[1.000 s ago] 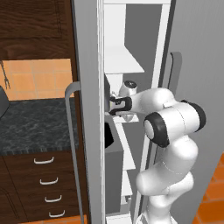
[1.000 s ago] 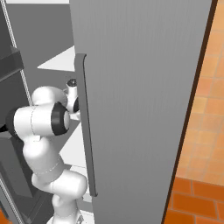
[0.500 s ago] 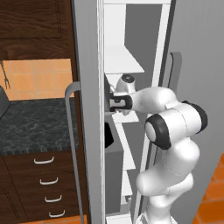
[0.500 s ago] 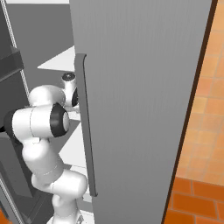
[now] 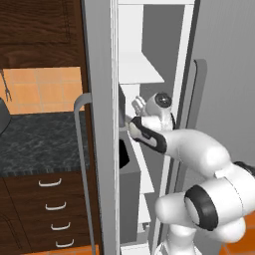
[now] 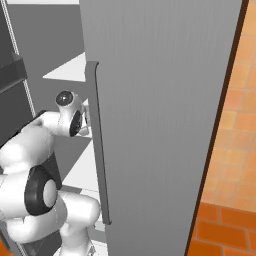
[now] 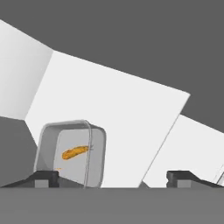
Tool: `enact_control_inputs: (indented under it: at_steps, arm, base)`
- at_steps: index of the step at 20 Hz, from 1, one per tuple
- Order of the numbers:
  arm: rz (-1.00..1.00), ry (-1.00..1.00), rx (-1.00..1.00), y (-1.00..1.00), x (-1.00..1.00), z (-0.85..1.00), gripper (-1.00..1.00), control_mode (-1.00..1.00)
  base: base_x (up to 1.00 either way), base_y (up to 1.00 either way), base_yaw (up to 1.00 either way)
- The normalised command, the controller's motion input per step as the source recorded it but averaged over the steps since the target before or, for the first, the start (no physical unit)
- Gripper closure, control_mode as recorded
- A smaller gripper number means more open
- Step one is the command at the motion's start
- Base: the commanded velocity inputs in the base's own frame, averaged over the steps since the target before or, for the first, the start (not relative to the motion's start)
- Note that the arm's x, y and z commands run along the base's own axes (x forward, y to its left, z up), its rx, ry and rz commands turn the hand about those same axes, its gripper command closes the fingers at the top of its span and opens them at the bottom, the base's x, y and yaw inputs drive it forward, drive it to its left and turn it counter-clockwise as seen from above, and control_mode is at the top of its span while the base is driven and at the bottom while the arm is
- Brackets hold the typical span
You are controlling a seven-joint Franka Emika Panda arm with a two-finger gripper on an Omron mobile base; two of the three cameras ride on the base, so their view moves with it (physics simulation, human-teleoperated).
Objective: Take the meat container that has the shrimp and place it on the second highest rack of the freezer. Then take the vegetable container that has the corn and potato and place it on the highest rack of the freezer.
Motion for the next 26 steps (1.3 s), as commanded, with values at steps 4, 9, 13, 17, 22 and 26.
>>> enact_control_inputs:
  at_steps: [4, 9, 13, 17, 22, 26]
  arm:
    - [0.02, -0.01, 0.0, 0.0, -1.0, 1.0, -1.0, -1.0]
    - [0.08, 0.06, -0.02, -0.04, -1.0, 0.92, -1.0, -1.0]
    - [0.16, 0.19, -0.17, -0.22, -1.0, 0.29, -1.0, -1.0]
    - [0.26, 0.28, -0.31, -0.31, -0.88, 0.0, -1.0, -1.0]
    - [0.31, 0.29, -0.38, -0.28, -0.78, 0.15, -1.0, -1.0]
    - [0.44, 0.18, -0.18, -0.31, -0.17, 0.16, -1.0, -1.0]
  base:
    - [0.0, 0.0, 0.0]
    - [0.0, 0.0, 0.0]
    - [0.0, 0.0, 0.0]
    - [0.0, 0.0, 0.0]
    - [0.0, 0.0, 0.0]
    - [0.0, 0.0, 0.0]
